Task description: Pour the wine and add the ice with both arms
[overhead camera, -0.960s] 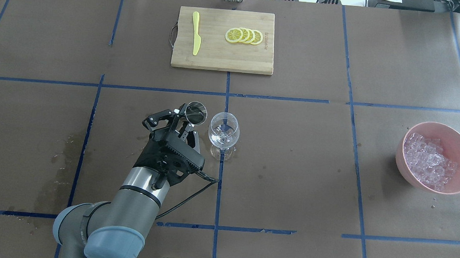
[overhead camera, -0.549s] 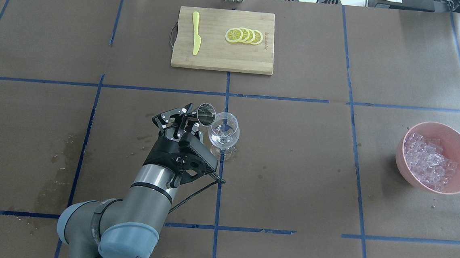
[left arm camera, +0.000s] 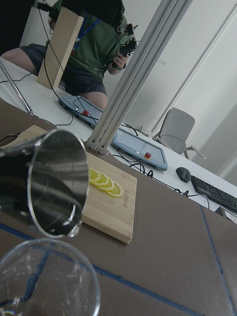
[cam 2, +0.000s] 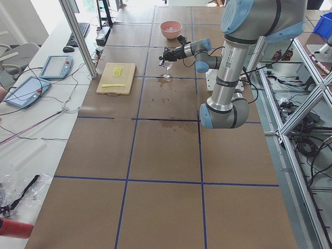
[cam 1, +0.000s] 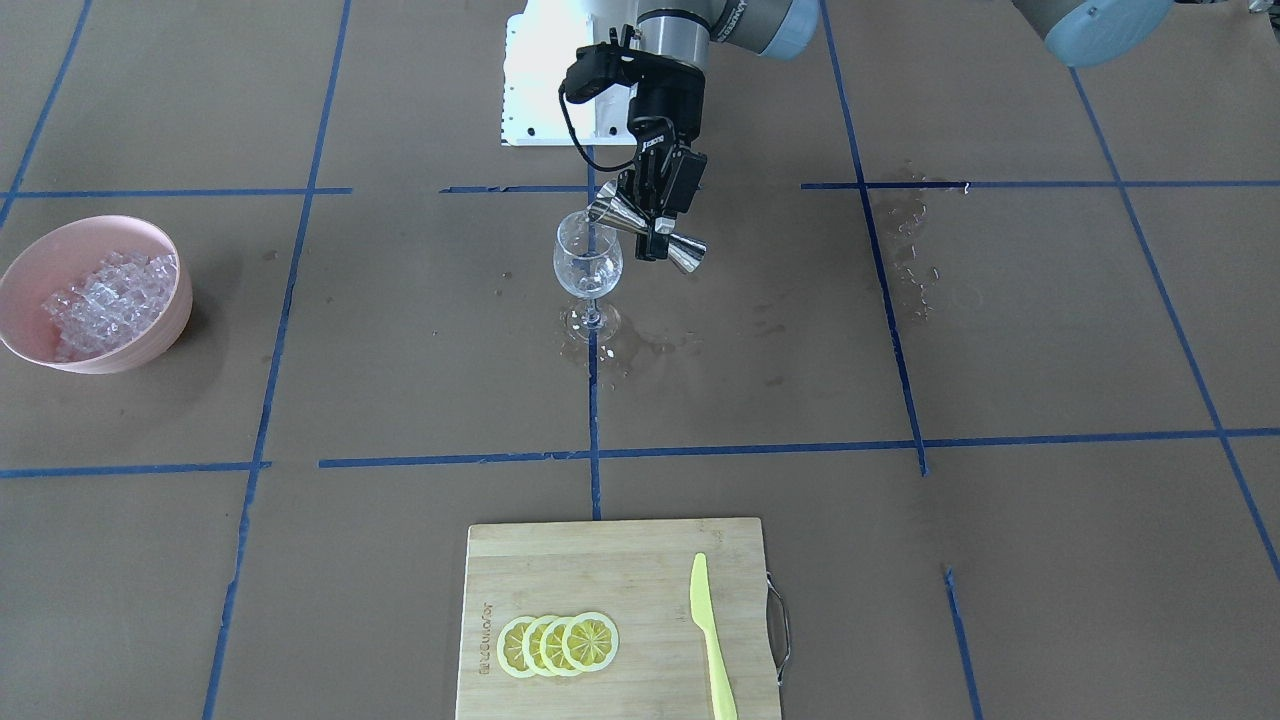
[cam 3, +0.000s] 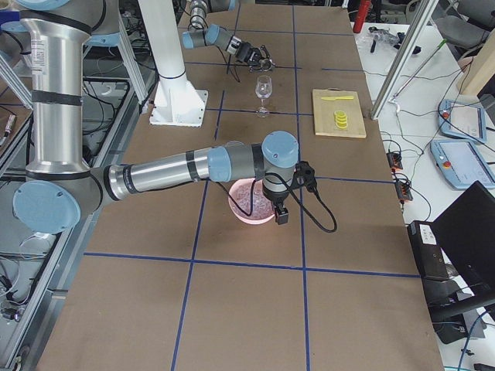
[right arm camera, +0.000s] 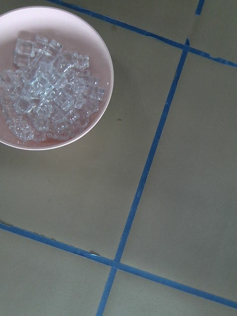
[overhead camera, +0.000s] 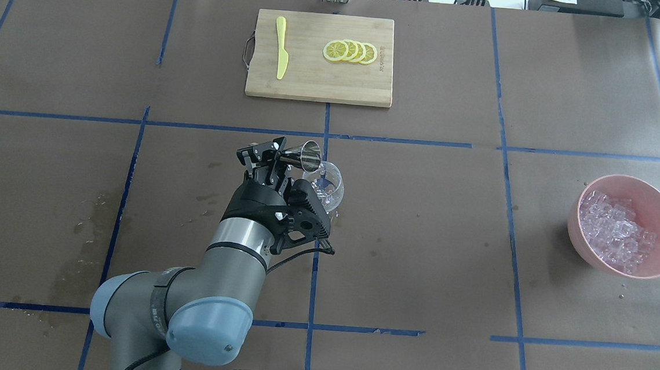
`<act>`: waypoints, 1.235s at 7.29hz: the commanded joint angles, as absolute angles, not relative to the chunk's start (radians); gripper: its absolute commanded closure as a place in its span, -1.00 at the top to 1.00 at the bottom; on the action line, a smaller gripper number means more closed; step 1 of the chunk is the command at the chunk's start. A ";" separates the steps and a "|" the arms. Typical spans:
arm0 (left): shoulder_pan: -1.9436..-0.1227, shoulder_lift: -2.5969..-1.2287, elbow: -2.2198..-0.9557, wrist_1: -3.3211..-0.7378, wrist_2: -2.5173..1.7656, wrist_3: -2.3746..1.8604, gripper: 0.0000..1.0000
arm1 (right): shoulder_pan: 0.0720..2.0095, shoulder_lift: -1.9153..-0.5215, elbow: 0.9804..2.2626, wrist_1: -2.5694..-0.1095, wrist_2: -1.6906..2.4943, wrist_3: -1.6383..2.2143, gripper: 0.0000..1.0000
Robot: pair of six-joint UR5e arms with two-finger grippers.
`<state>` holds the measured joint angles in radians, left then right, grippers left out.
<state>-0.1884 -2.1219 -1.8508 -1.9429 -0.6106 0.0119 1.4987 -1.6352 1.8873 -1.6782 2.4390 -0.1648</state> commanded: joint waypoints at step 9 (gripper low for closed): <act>-0.202 -2.200 -1.868 -1.646 -0.646 0.431 -1.00 | 1.499 -1.635 1.887 -1.678 2.439 -0.155 1.00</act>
